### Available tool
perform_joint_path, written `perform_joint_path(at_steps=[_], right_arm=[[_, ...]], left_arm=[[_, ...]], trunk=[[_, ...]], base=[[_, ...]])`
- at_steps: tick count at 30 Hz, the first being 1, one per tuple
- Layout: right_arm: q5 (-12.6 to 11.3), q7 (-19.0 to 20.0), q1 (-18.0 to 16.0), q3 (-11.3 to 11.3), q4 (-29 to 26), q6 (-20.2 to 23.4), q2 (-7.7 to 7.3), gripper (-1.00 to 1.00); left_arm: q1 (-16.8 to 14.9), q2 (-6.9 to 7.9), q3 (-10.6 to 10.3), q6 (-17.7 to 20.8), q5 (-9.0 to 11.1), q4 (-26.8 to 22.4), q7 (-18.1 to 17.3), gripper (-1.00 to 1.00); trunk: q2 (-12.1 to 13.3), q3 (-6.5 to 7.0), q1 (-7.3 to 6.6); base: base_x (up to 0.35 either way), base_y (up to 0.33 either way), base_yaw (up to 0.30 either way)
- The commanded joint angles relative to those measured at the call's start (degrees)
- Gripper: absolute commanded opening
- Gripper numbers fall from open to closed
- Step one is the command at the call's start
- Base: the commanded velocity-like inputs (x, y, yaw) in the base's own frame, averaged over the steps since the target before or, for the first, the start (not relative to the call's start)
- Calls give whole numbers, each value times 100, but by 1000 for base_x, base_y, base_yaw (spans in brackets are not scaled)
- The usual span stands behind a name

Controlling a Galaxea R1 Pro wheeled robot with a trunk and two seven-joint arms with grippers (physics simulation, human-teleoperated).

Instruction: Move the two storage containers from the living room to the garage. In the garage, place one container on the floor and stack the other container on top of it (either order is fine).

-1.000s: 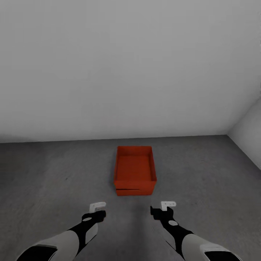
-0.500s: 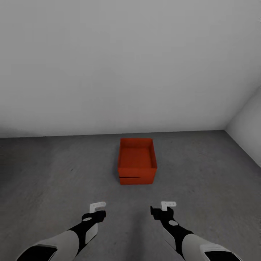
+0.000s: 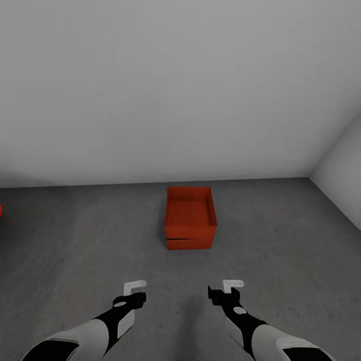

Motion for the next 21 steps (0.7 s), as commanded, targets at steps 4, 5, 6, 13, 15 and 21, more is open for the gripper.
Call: perform_joint_path(at_steps=[4, 5, 6, 13, 15, 21], right_arm=[[20, 6, -4, -10, 71, -137, -1, 100], [20, 8, -4, -10, 75, -144, -1, 100], [20, 11, -4, -10, 82, -154, -2, 100], [31, 12, -4, -10, 94, -145, -1, 100], [26, -11, -4, -10, 94, -146, -2, 100], [27, 0, -4, -15, 94, -152, -51, 100]], left_arm=[[-4, 6, -33, -136, 84, 24, -1, 100], [-4, 8, -32, -170, 89, 26, -2, 100], [-4, 11, -32, -232, 96, 33, -5, 100], [-4, 7, -32, -360, 88, 98, -10, 100], [-4, 7, -32, -364, 89, 100, -10, 100], [-8, 28, -32, -367, 112, 102, -10, 100]], trunk=[[-6, -6, 1], [-6, -6, 1], [-6, -6, 1], [-6, -6, 1], [-6, -6, 1], [-6, -6, 1]], base=[[-4, 0, 0], [-2, 0, 0], [0, 0, 0], [0, 0, 0], [0, 0, 0], [0, 0, 0]])
